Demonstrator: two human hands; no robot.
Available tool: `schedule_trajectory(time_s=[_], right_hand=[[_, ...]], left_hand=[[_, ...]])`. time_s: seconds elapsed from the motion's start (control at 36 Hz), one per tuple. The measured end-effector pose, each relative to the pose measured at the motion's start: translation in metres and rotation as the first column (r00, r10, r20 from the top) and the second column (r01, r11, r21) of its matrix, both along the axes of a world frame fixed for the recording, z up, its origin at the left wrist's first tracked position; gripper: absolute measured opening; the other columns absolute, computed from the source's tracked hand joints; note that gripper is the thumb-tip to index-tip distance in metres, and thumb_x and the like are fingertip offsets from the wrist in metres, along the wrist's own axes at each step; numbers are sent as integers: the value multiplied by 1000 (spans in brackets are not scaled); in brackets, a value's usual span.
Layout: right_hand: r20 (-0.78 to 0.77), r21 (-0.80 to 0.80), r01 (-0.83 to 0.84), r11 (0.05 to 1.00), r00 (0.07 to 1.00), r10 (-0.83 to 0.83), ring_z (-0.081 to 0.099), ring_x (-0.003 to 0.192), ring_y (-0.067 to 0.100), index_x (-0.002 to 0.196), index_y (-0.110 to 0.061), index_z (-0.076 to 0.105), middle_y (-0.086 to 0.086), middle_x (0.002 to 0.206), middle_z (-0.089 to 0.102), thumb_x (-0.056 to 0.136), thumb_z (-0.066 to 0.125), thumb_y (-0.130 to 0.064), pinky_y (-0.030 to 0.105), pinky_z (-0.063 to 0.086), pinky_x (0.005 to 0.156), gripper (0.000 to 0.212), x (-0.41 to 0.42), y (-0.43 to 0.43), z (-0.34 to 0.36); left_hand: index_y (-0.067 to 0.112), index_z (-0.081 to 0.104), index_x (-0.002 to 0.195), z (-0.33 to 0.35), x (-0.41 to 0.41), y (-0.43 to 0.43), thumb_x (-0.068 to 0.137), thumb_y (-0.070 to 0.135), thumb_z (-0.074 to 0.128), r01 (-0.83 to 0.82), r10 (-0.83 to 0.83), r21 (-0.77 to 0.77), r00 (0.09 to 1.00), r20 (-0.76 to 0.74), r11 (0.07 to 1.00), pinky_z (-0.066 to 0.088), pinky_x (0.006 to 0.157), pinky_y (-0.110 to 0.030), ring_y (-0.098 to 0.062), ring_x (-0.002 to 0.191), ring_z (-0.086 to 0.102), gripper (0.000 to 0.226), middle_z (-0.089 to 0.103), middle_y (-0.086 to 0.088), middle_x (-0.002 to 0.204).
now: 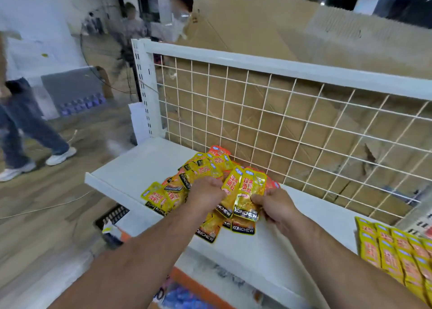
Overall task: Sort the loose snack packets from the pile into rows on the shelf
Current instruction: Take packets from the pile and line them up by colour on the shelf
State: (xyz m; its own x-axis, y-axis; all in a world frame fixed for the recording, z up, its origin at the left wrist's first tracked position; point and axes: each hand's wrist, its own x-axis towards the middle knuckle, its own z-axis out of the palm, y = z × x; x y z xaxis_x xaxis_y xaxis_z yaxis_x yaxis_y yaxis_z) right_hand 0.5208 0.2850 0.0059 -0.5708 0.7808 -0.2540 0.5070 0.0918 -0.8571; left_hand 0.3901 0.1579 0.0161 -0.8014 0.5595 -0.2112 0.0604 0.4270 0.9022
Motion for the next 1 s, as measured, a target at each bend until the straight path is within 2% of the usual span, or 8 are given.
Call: schedule_trajectory(time_s=[0.08, 0.14, 0.25, 0.36, 0.53, 0.69, 0.86, 1.0], right_hand=[[12, 36, 52, 998, 999, -53, 41, 39, 22, 42, -13, 46, 12, 47, 49, 84, 72, -14, 27, 31, 42, 49, 23, -18, -2], [4, 26, 110, 994, 994, -110, 40, 38, 21, 49, -17, 42, 11, 46, 47, 83, 75, -16, 27, 30, 41, 48, 42, -30, -5], [8, 12, 201, 980, 980, -201, 38, 38, 21, 55, -16, 43, 8, 45, 46, 82, 77, -18, 27, 30, 40, 43, 81, -49, -9], [-31, -8, 287, 958, 957, -287, 35, 37, 18, 54, -17, 40, 7, 45, 46, 84, 75, -13, 23, 26, 41, 45, 120, -63, -13], [-54, -18, 359, 933, 932, -359, 33, 39, 15, 56, -18, 38, 5, 50, 42, 86, 72, -8, 21, 23, 39, 46, 168, -72, -17], [-112, -60, 393, 918, 911, -397, 31, 32, 9, 64, -14, 40, 11, 60, 41, 88, 69, -4, 17, 24, 33, 39, 211, -69, -15], [-134, -78, 366, 927, 918, -374, 30, 34, 11, 66, -11, 42, 14, 65, 39, 87, 68, -6, 18, 21, 37, 34, 258, -41, -16], [-106, -44, 368, 929, 923, -370, 30, 37, 17, 56, -17, 37, 10, 52, 39, 88, 70, -10, 21, 25, 39, 47, 297, 1, -18]], left_hand=[[8, 69, 109, -4, 17, -16, 77, 4, 76, 70, -70, 4, 996, 62, 998, 50, 86, -31, -22, 102, 64, 33, 68, -6, 108], [9, 69, 108, -6, 30, -26, 79, 1, 74, 117, -121, 33, 985, 120, 993, 47, 80, -31, -24, 101, 64, 30, 67, -9, 111], [17, 65, 81, -12, 61, -38, 80, -2, 71, 215, -219, 44, 963, 157, 976, 40, 68, -26, -16, 75, 56, 21, 65, -6, 86], [16, 64, 89, -20, 93, -39, 79, -3, 73, 265, -276, 83, 944, 179, 961, 41, 64, -23, -16, 83, 55, 23, 62, -5, 92], [14, 66, 87, -19, 136, -36, 78, -6, 72, 303, -316, 92, 927, 201, 949, 37, 43, -16, -10, 63, 53, 23, 61, 3, 74], [14, 69, 76, -17, 172, -16, 70, -3, 75, 338, -341, 49, 932, 124, 940, 45, 62, -22, -15, 68, 59, 19, 68, -3, 79], [13, 65, 70, -16, 214, 20, 71, -3, 76, 369, -372, 42, 921, 116, 928, 33, 44, -17, -11, 46, 46, 19, 59, 0, 60], [11, 66, 72, -22, 251, 53, 72, -2, 76, 376, -372, -7, 919, 127, 927, 37, 52, -22, -15, 53, 49, 16, 59, -2, 60]])
